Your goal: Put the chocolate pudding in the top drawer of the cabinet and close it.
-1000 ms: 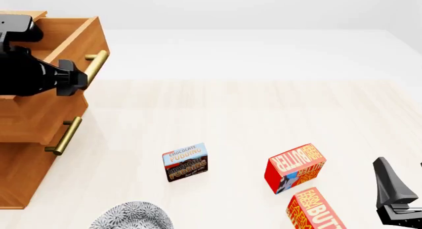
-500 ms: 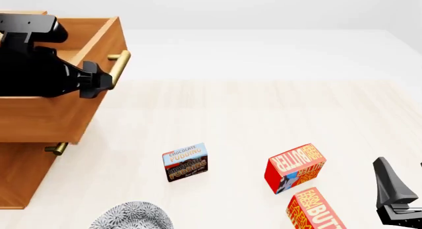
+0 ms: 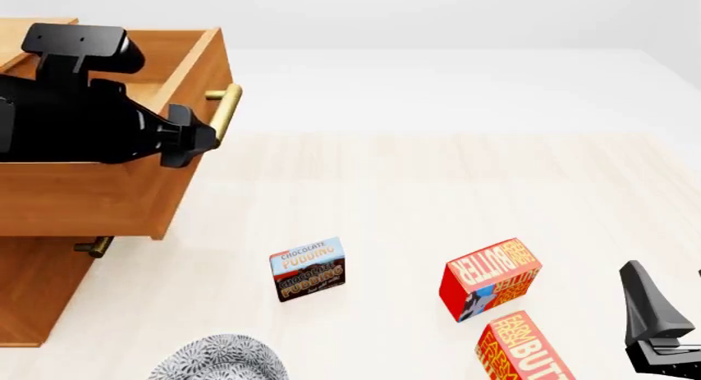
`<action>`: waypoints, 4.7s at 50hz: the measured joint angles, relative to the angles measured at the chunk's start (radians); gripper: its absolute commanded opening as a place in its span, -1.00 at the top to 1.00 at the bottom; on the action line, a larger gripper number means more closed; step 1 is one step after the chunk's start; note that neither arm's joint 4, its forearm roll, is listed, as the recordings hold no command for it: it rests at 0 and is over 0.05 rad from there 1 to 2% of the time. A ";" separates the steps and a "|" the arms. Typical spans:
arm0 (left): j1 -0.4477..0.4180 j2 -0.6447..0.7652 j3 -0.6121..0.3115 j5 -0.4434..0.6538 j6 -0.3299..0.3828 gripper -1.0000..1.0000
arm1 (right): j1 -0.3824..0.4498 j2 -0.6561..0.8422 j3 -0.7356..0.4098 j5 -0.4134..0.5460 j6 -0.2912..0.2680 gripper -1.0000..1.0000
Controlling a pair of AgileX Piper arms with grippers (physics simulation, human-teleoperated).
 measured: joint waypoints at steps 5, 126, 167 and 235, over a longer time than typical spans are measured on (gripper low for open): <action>-0.006 0.003 -0.004 0.006 -0.012 -1.00 | 0.000 0.000 0.000 0.000 0.000 -1.00; -0.354 0.053 -0.021 -0.162 0.515 -1.00 | 0.000 0.000 0.000 0.000 0.000 -1.00; -0.309 0.185 0.144 -0.335 0.491 -1.00 | 0.000 0.000 0.000 0.000 0.000 -1.00; -0.306 0.374 0.275 -0.526 0.449 -1.00 | 0.000 0.000 0.000 0.000 0.000 -1.00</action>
